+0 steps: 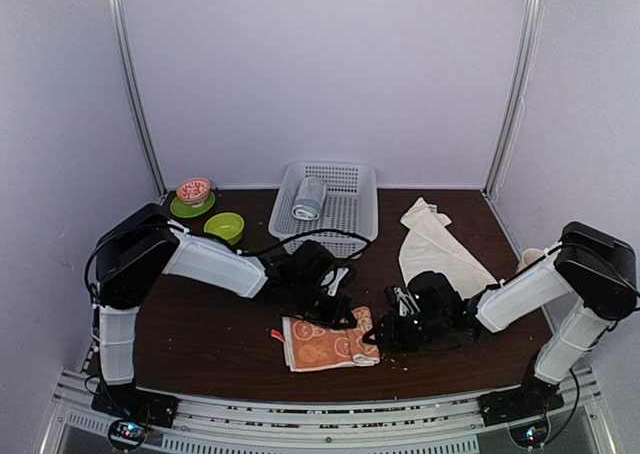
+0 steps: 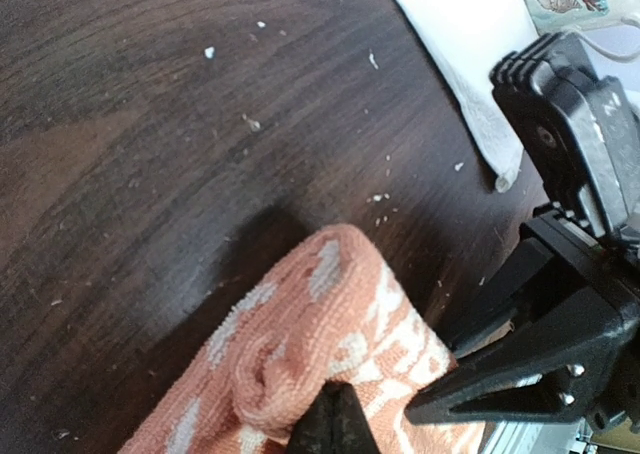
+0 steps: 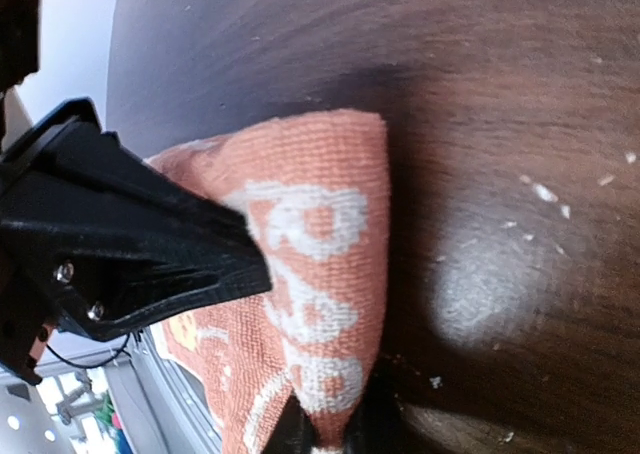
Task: Roll the towels
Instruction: Roll the towel from the center of the board.
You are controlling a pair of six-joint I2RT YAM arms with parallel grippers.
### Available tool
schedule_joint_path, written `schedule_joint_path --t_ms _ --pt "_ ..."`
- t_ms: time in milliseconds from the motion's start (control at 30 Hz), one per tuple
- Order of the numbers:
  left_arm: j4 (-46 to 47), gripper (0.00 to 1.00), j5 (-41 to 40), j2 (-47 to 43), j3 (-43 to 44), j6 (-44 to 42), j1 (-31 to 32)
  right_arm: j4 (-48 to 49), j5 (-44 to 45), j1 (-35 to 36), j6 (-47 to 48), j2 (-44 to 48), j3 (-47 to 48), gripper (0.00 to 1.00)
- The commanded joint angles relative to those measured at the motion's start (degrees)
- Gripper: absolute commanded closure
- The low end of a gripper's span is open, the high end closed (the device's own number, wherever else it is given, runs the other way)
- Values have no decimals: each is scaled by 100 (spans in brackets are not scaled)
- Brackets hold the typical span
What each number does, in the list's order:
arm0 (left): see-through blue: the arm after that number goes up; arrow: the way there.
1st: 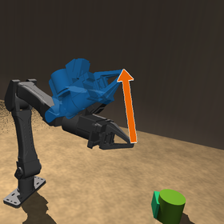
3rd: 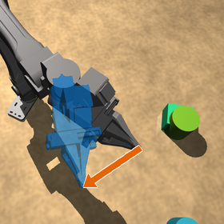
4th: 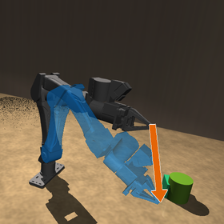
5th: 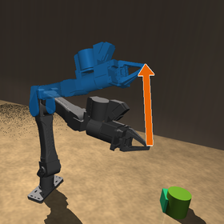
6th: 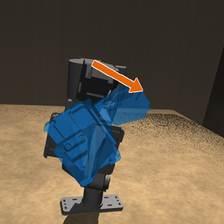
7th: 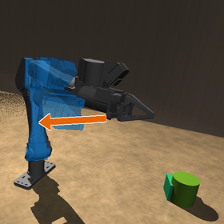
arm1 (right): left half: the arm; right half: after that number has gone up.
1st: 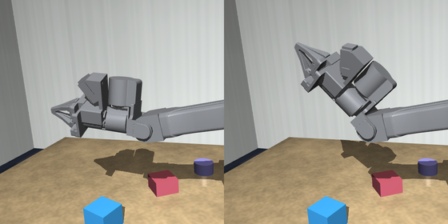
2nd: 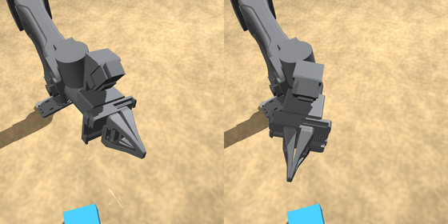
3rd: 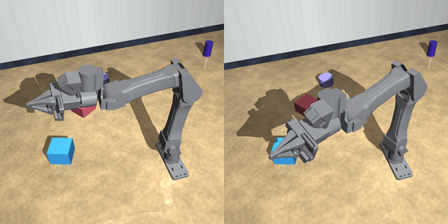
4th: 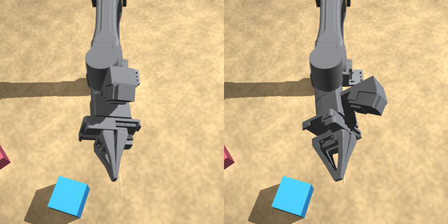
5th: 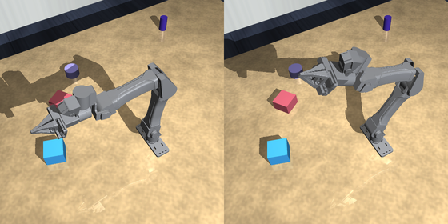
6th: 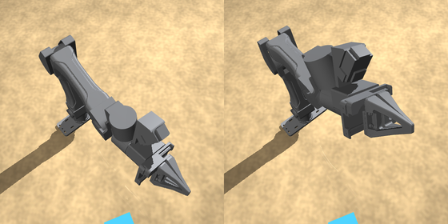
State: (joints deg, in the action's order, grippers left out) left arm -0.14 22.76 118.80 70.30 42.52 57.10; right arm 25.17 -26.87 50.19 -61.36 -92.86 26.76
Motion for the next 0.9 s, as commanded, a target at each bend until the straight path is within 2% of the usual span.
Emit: schedule_joint_path --t_ms 0,67,133,267,367,567,867 --pt "-459 100 -228 -120 -148 -143 47 -845 106 10 267 -42 67 94" --pt "-528 100 -288 -250 -163 -173 45 -1442 299 8 527 126 219 100" --pt "-621 100 -367 -406 -186 -211 47 -2157 588 10 866 343 429 100" --pt "-763 93 -527 -804 -325 -253 51 -3790 1371 9 1677 710 1044 100" --pt "-809 92 -649 -1088 -482 -267 47 -4664 2027 23 2009 811 1410 100" --pt "-937 92 -980 -1165 -549 -408 30 -5676 2965 269 2240 512 2114 100" --pt "-668 94 -766 -815 -351 -430 29 -6702 3995 927 2260 -370 3339 100"
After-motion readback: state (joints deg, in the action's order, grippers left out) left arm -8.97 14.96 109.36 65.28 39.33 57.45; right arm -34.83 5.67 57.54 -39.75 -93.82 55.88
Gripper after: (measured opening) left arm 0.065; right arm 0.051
